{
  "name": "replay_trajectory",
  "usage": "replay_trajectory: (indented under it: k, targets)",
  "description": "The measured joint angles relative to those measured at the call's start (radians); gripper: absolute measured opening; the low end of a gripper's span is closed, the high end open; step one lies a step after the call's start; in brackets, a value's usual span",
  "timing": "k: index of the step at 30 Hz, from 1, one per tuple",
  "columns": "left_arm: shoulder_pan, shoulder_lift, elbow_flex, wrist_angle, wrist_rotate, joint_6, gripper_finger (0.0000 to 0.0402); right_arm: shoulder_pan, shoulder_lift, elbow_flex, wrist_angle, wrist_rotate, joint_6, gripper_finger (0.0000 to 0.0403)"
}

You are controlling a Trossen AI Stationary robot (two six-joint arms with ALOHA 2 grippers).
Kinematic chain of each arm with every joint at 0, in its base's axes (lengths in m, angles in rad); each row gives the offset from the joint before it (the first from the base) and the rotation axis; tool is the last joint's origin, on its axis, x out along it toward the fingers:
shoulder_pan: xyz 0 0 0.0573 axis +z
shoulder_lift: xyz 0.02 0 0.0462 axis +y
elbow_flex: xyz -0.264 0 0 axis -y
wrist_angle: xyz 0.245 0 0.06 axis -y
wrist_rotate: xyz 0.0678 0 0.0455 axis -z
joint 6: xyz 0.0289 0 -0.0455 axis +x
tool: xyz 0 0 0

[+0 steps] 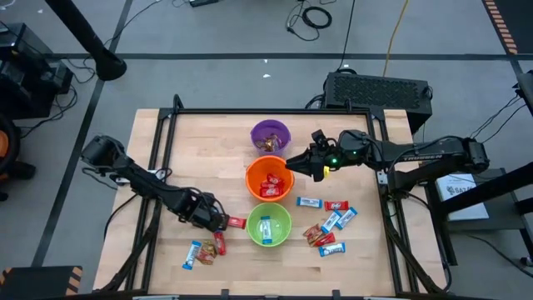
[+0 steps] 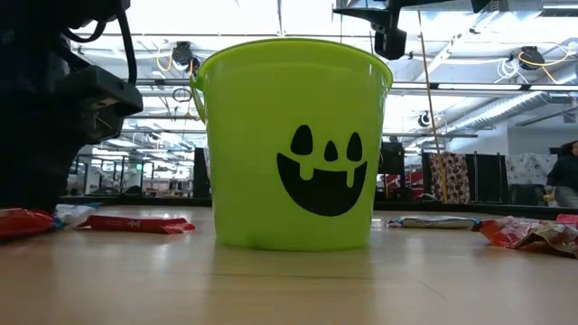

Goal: Sort candy by brand, put in halloween buckets
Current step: Put blue chocolate bar into the green bucket

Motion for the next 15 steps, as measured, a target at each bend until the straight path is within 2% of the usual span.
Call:
replay_trajectory:
  k: [4, 10, 15]
  targets:
    - [0.000, 0.003, 0.001, 0.014, -0.015, 0.023, 0.0084, 0.000, 0.000, 0.000, 0.000, 0.000, 0.000, 0.0202]
    - [0.000, 0.003, 0.002, 0.014, -0.066, 0.073, 0.0009, 0.000, 0.000, 0.000, -0.002, 0.000, -0.007, 0.0202]
    - [-0.001, -0.023, 0.003, 0.018, -0.080, 0.089, 0.0004, 0.000, 0.000, 0.000, -0.002, -0.001, -0.006, 0.0202]
